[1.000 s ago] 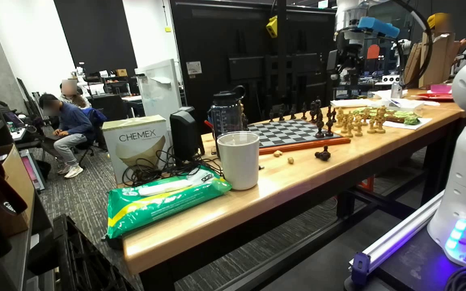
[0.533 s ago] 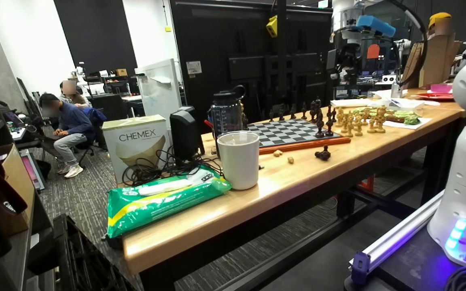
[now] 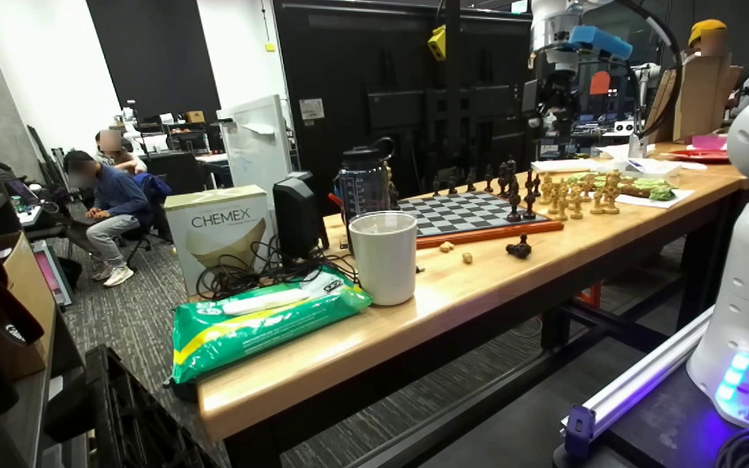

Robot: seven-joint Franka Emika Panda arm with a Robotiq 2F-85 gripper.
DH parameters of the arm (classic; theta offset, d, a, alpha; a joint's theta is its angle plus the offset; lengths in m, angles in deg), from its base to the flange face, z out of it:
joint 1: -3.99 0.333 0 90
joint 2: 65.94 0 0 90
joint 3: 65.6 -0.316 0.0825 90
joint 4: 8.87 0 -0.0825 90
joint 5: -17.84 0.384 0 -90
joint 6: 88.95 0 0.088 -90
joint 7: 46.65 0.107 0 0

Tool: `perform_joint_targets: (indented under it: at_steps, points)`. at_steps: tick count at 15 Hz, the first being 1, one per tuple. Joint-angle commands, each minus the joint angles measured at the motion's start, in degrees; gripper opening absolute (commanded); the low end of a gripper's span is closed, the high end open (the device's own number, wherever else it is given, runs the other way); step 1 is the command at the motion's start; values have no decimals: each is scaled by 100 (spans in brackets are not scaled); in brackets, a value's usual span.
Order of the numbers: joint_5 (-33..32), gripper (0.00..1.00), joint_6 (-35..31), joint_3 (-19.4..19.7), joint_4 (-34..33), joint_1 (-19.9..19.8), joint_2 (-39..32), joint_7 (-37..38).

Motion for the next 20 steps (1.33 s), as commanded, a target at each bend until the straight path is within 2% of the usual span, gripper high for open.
perform_joint_targets:
  at_steps: [1,11,20]
  points:
    - [11,100,-18,-42,-106,-9,-68,139]
    - [42,100,-269,-485,-537,154,-553,724]
    - [368,100,-1296,-686,-1153,191,-1270,1748]
